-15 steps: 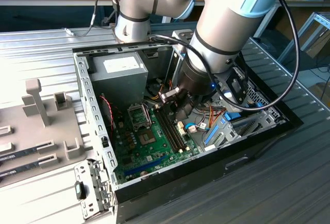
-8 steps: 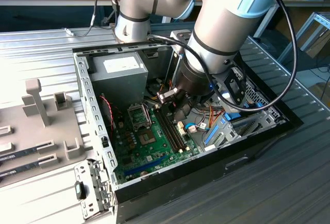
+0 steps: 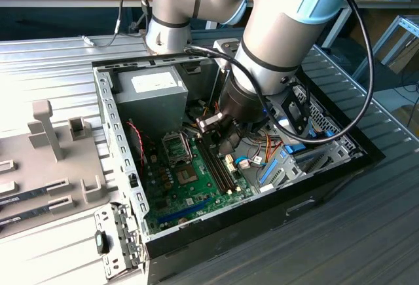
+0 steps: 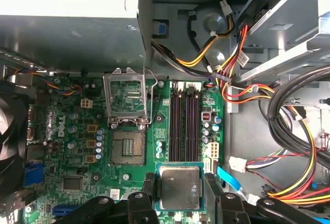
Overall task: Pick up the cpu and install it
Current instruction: 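Place the cpu into insertion slot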
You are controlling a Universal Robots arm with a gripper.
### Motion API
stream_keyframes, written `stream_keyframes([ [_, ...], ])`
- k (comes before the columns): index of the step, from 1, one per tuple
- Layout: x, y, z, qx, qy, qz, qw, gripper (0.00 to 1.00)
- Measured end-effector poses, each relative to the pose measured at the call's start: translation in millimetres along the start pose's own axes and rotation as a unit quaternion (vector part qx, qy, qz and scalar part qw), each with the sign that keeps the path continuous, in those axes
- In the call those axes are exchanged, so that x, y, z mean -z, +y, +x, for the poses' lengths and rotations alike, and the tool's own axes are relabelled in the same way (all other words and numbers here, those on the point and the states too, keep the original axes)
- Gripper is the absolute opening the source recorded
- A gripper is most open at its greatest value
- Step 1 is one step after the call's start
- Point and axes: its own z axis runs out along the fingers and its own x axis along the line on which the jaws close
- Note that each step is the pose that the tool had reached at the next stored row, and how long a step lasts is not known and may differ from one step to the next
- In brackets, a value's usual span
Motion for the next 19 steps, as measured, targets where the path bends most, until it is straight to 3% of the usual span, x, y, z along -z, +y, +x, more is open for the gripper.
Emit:
stream_keyframes([
  [19,-1.8,0.2,10.7,0.000,0.0000,0.0000,1.00000,0.47],
])
